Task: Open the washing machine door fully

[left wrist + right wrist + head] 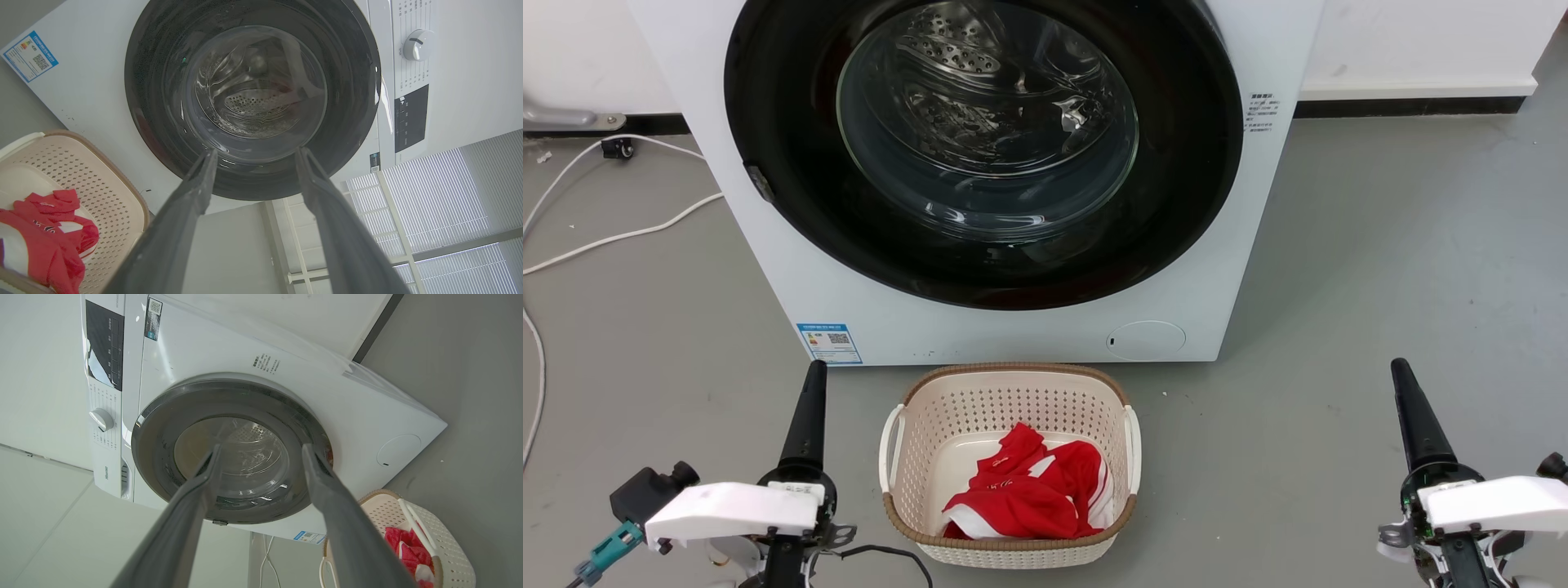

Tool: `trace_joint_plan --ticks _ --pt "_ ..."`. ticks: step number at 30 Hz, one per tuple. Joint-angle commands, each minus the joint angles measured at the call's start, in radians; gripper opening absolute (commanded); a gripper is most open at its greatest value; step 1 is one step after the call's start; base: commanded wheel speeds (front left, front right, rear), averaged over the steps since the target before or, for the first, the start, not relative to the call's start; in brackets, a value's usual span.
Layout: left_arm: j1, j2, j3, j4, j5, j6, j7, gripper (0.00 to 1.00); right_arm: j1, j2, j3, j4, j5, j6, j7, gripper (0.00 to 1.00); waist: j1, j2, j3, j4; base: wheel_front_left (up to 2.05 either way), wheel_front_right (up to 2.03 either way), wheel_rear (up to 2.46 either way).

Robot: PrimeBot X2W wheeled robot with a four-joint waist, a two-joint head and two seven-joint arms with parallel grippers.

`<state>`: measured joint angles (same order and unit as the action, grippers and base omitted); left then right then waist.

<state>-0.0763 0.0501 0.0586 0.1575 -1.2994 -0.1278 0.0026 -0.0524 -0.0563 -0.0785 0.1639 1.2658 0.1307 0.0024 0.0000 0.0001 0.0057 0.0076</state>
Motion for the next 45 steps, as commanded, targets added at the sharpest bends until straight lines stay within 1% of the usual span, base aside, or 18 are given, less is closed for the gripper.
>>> trace_joint_plan --ticks 1,8,13,28,45 --pt "-0.024 0.003 -0.008 -0.030 0.055 -0.001 -0.012 1.00 -0.006 -0.001 0.006 -0.029 -0.068 0.000 -0.012 1.00 0.0000 -0.0001 0.000 0.001 0.00 0.00 0.00" --pt "-0.022 0.003 -0.026 -0.058 0.213 -0.001 -0.039 1.00 0.004 0.000 0.024 -0.053 -0.276 0.000 -0.039 1.00 0.0000 -0.0001 0.002 0.003 0.00 0.00 0.00" --pt "-0.020 0.003 -0.034 -0.071 0.312 -0.002 -0.057 1.00 0.011 0.000 0.035 -0.067 -0.380 0.000 -0.057 1.00 0.0000 -0.0001 0.003 0.003 0.00 0.00 0.00" --pt "-0.019 0.002 -0.045 -0.084 0.564 0.009 -0.106 1.00 0.034 0.002 0.054 -0.118 -0.625 0.000 -0.091 1.00 0.0000 -0.0001 0.006 0.004 0.00 0.00 0.00" --pt "-0.018 0.010 -0.061 -0.079 0.788 0.012 -0.153 1.00 0.047 0.004 0.065 -0.162 -0.852 0.000 -0.109 1.00 0.0000 -0.0001 0.014 0.002 0.00 0.00 0.00"
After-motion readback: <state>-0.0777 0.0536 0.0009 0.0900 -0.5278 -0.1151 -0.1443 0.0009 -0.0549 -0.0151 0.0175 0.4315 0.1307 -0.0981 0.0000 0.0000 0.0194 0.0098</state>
